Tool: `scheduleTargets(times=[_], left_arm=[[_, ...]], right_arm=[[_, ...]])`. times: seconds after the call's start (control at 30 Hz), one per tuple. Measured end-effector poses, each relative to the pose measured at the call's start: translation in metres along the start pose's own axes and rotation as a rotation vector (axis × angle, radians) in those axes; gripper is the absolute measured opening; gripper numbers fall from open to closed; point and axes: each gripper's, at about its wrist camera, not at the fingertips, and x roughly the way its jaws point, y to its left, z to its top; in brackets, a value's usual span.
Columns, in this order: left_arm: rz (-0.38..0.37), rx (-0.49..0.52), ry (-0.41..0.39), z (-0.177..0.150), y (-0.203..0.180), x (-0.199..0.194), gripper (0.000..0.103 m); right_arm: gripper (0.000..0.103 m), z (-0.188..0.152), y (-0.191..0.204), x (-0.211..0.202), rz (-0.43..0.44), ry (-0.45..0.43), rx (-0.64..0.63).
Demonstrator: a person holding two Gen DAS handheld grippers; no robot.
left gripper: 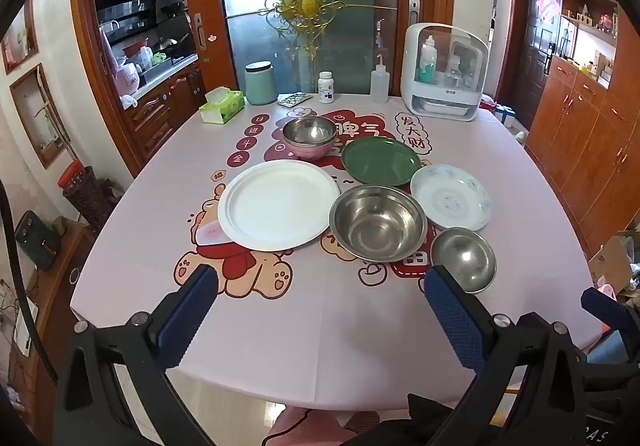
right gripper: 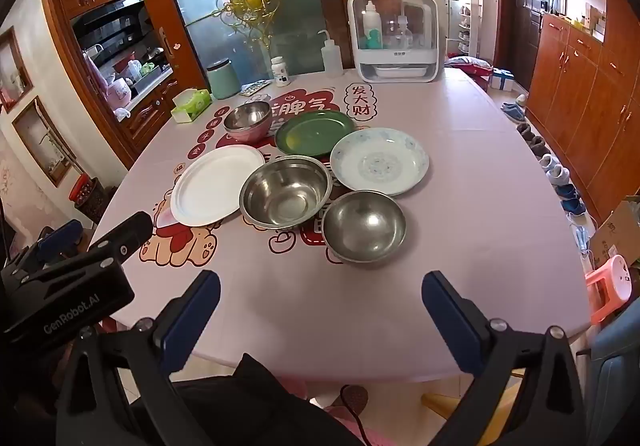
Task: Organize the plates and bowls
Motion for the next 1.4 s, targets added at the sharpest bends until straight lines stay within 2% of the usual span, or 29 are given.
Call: scheduleTargets(times=[1.4], left_arm=[[-0.022,-0.007,-0.006,0.0047,-0.0020,0.0037,0.102]], right_arm=[[0.101,0.0062,-0.0048,0.0053,-0.002,0.003,0.000]])
